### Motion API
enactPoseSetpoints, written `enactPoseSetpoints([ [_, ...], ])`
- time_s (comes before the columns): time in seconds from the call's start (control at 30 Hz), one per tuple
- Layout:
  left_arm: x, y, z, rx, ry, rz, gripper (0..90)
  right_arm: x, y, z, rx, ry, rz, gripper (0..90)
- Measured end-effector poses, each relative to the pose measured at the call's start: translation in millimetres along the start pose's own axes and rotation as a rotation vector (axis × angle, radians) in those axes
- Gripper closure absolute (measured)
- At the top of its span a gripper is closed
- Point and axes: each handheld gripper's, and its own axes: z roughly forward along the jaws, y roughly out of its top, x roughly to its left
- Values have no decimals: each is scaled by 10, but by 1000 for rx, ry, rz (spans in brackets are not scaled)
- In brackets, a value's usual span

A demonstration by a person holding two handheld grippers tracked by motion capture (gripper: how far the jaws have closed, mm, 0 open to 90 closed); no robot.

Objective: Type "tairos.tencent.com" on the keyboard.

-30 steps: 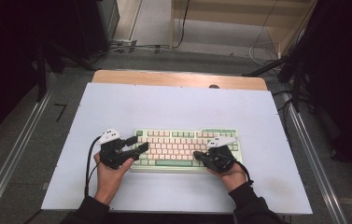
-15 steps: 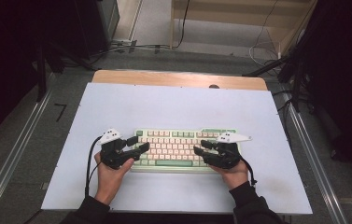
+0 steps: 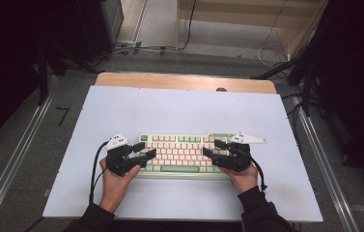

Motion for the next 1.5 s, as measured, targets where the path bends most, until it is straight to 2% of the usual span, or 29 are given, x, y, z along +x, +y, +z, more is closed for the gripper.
enactPoseSetpoints([
  [0.4,-21,-6,21,10,-3,7,419,-5,-1,7,4,-6,5,337],
  [0.57,-58,-16,53,19,-13,18,454,-3,-3,13,6,-7,2,339],
  [0.73,-98,-27,100,42,-46,40,592,0,-4,14,9,-9,-1,345],
  [0.87,-158,-31,143,67,-99,74,780,4,-5,18,13,-12,-4,352],
  [0.97,-228,-26,173,72,-107,114,899,4,-5,18,14,-11,-4,355],
  [1.03,-266,-23,209,81,-119,122,900,4,-5,18,14,-11,-5,359],
  [1.2,-332,-55,311,122,-103,160,900,7,-6,19,15,-11,-6,361],
  [1.5,-375,-86,394,149,-79,184,900,6,-7,24,17,-8,-2,364],
])
